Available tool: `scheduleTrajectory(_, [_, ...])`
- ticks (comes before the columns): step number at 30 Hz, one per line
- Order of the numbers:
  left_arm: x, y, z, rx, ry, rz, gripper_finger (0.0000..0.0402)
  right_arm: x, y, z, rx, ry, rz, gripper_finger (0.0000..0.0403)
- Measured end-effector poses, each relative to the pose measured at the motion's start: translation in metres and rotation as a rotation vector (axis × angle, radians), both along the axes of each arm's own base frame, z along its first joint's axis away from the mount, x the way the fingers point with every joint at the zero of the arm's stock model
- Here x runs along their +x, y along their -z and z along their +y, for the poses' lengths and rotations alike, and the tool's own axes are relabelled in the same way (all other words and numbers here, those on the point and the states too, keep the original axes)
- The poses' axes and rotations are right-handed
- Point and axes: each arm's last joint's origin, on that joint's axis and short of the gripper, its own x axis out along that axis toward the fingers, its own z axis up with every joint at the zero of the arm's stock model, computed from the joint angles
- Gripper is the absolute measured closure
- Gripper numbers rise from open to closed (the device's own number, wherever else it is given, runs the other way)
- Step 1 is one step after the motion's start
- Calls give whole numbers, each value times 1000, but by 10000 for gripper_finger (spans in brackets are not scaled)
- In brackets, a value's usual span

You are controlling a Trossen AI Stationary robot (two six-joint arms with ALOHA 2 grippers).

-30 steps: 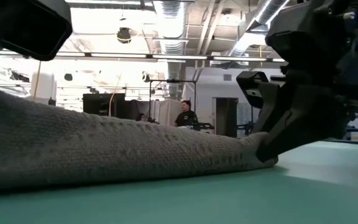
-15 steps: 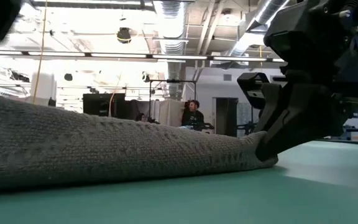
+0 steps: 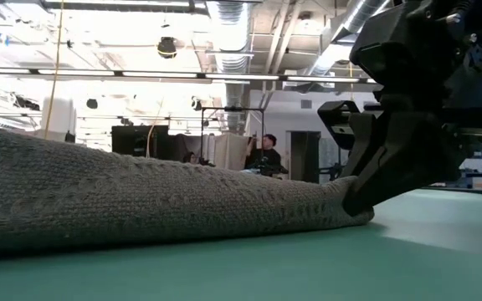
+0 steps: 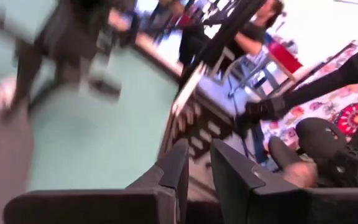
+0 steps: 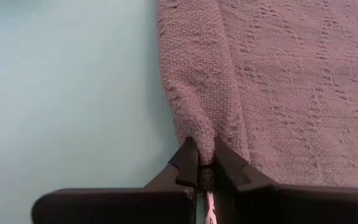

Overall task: Roll towel into tight, uniform cylinder
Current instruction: Roll the gray towel

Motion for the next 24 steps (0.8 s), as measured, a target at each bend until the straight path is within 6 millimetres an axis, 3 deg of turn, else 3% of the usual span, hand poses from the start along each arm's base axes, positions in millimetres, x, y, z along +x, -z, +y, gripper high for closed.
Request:
scheduleTrajectory(5, [21, -3, 17, 111, 60, -17, 317, 0, 0, 0, 5, 6, 1, 366])
scheduleTrajectory(11, [45, -1, 39, 186, 164, 144, 276, 1, 0, -1, 12, 16, 0, 365])
scheduleTrajectory(17, [66, -60, 48, 241, 233, 342, 274, 1, 0, -1, 12, 16, -1, 365])
scheduleTrajectory(19, [75, -76, 40, 294, 242, 396, 281, 1, 0, -1, 11, 17, 1, 365])
scheduleTrajectory(24, [104, -93, 13, 457, 309, 489, 304, 1, 0, -2, 9, 16, -3, 365])
